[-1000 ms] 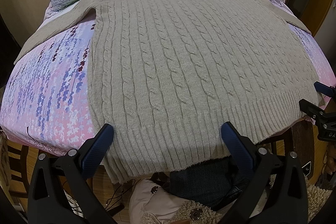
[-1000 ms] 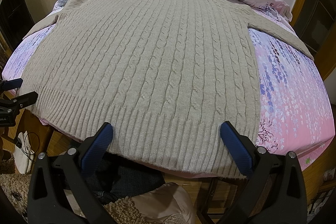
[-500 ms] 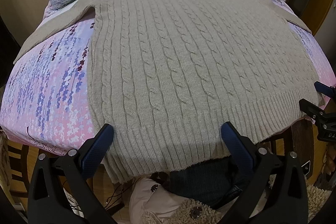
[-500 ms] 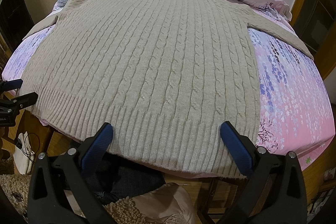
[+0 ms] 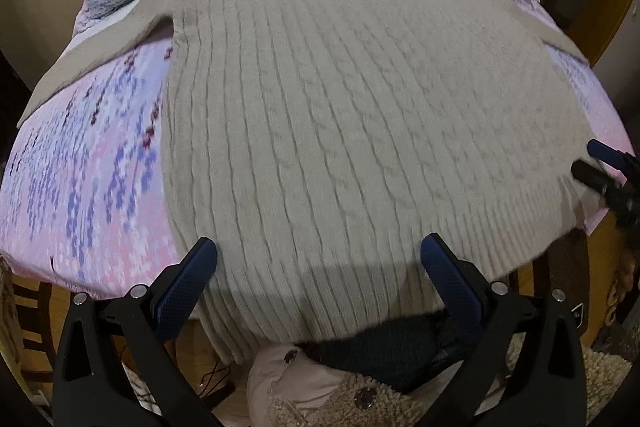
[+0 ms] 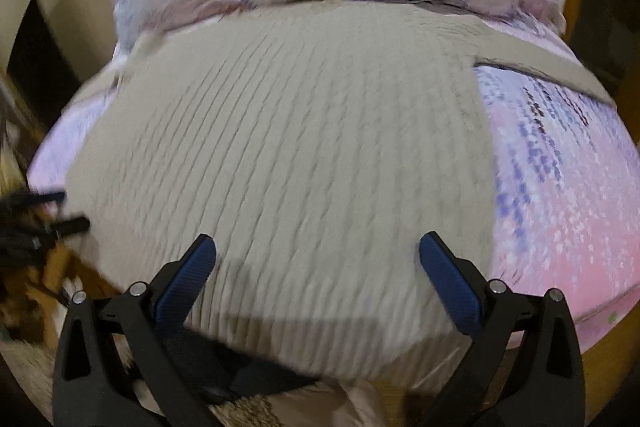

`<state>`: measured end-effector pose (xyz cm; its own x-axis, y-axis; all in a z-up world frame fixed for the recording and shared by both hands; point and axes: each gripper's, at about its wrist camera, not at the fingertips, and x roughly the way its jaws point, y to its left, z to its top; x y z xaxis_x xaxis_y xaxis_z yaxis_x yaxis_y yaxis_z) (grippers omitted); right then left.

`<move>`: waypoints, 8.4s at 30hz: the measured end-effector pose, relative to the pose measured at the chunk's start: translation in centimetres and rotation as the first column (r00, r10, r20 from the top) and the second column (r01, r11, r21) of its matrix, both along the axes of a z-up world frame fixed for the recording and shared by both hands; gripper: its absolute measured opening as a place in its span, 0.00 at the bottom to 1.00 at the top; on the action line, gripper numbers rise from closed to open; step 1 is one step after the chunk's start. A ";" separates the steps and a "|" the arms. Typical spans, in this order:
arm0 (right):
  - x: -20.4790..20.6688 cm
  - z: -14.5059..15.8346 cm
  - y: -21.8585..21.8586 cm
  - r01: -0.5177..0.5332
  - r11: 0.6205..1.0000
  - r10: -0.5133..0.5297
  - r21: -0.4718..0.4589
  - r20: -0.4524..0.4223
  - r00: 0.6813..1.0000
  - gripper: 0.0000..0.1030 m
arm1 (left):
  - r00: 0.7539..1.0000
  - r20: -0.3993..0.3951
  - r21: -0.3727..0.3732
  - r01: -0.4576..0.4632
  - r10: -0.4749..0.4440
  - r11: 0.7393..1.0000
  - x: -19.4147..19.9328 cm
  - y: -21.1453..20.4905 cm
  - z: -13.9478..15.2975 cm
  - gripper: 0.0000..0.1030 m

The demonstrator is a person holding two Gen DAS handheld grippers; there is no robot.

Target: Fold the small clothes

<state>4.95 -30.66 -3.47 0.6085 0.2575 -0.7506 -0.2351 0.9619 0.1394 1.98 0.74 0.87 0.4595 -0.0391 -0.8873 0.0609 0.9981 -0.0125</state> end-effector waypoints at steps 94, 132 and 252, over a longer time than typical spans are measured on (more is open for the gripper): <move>22.8 10.4 8.0 -0.107 0.949 0.072 0.297 0.125 0.990 0.25 | 0.989 0.085 -0.688 -0.028 0.119 0.725 21.8 6.6 2.0 0.87; 20.3 4.7 -0.4 0.300 0.870 -0.266 0.392 -0.138 0.954 0.49 | 0.973 0.034 -0.666 -0.147 0.226 0.731 18.7 11.5 1.9 0.73; 20.2 6.7 6.6 0.094 0.950 -0.129 0.299 0.098 0.987 0.07 | 0.951 0.074 -0.631 -0.188 0.300 0.753 18.6 13.5 -0.5 0.59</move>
<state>25.15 -24.07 3.20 0.7237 0.3807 -0.5755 -0.1599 0.9039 0.3968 20.56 14.29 0.41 0.6618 -0.4117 -0.6265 -0.1269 0.7621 -0.6348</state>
